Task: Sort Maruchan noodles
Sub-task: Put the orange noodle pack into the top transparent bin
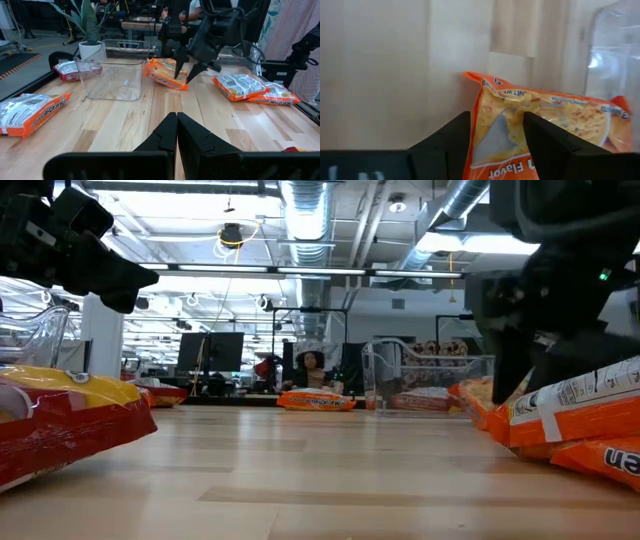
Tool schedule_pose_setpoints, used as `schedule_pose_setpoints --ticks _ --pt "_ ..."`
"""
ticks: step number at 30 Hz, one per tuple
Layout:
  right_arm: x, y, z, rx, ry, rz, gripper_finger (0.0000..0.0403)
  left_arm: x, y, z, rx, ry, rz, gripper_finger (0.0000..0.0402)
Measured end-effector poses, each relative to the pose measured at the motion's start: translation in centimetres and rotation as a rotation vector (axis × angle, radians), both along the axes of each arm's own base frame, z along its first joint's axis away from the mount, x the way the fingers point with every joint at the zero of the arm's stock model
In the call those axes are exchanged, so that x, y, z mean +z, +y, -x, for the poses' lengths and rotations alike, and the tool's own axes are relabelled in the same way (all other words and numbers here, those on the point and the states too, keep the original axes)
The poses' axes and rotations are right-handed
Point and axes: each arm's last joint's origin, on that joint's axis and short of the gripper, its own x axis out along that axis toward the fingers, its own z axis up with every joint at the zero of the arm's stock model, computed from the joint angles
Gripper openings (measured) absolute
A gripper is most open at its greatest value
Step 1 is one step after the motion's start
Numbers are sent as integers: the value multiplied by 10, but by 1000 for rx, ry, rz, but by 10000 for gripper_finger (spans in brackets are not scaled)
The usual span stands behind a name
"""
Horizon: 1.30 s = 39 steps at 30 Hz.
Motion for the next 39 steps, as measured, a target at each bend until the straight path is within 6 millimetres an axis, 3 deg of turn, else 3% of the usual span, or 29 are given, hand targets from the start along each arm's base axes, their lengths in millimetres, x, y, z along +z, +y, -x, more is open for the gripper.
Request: schedule_pose_setpoints --ticks 5,11,17,25,33,39 --pt "-4 1 1 -6 -15 77 157 0 0 0 0 0 0 0" --pt "3 6 0 -36 -28 54 17 0 0 0 0 0 0 0" --pt "33 24 -17 18 -43 -13 7 0 0 0 0 0 0 0" --pt "113 36 -33 152 -128 41 7 0 0 0 0 0 0 0" --pt "191 8 2 77 -400 177 7 0 0 0 0 1 0 0" --pt "211 -27 20 -45 -466 261 7 0 0 0 0 0 0 0"
